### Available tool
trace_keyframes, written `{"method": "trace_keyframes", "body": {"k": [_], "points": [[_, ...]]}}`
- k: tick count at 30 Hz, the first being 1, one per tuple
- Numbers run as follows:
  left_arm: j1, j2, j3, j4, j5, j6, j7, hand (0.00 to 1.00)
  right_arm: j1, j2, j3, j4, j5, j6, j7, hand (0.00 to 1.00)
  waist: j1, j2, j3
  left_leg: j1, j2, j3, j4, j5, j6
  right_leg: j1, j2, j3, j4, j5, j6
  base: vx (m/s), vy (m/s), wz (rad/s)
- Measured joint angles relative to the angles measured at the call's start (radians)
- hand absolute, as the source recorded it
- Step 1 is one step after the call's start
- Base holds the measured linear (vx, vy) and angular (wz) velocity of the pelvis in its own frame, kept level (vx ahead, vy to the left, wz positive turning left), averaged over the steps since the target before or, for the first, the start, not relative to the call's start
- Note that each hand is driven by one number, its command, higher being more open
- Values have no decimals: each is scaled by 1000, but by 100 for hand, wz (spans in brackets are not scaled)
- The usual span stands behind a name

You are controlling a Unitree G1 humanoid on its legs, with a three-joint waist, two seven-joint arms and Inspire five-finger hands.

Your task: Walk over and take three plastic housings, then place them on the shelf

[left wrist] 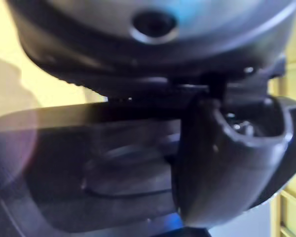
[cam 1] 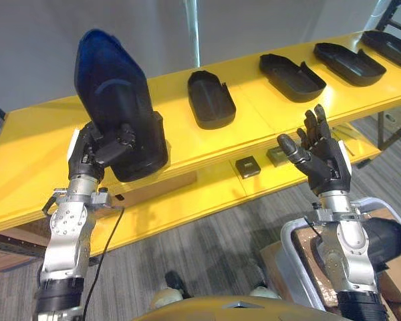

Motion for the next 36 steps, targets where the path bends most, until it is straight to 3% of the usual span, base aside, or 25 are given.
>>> {"method": "trace_keyframes", "body": {"k": [5, 8, 11, 15, 20, 29, 31, 36], "points": [[-90, 95, 0, 117, -106, 25, 10, 0, 23, -43, -1, -2, 1, 34, 16, 100, -13, 4, 0, -34, 2, 15, 2, 1, -1, -54, 1, 22, 2, 2, -9, -53, 29, -10], [-248, 133, 0, 200, -188, 20, 34, 0, -42, -91, -6, 14, 2, 33, 23, 100, -16, 14, 26, -135, 1, 15, 6, 20, 13, -170, -6, 37, 40, 20, -16, -92, 33, -4], [-399, 137, -4, 258, -235, 13, 75, 0, -182, -103, -1, 42, 0, 32, 10, 100, -27, 5, 126, -156, -6, 18, 19, 39, 34, -230, -31, 60, 111, 19, -17, -124, 41, -8], [-436, 167, -13, 257, -316, 42, 89, 0, -207, -106, 9, 41, -1, 32, -1, 100, -27, 7, 173, -160, -10, 19, 25, 39, 33, -260, -44, 81, 151, -6, -23, -51, 19, -7], [-621, 258, -62, 376, -465, 98, 86, 0, -221, -124, 47, 42, -19, 32, -38, 100, -25, 12, 249, -207, -3, 18, 54, 32, 24, -331, -57, 99, 213, -22, -30, -68, -6, -1], [-798, 339, -103, 480, -456, 166, 89, 0, -257, -152, 61, 33, -18, 32, -60, 100, -48, 8, 302, -243, 0, 16, 70, 39, 33, -373, -62, 107, 235, -25, -33, -10, 0, 0], [-833, 364, -108, 511, -446, 206, 93, 0, -256, -152, 62, 30, -17, 32, -64, 100, -49, 3, 312, -243, 1, 16, 70, 39, 33, -374, -61, 108, 235, -25, -33, 0, 0, 0], [-929, 379, -122, 603, -331, 265, 92, 0, -251, -151, 74, 19, -4, 32, -75, 100, -46, 0, 324, -242, 0, 15, 68, 31, 23, -373, -61, 109, 233, -25, -33, 0, 0, 0]]}}
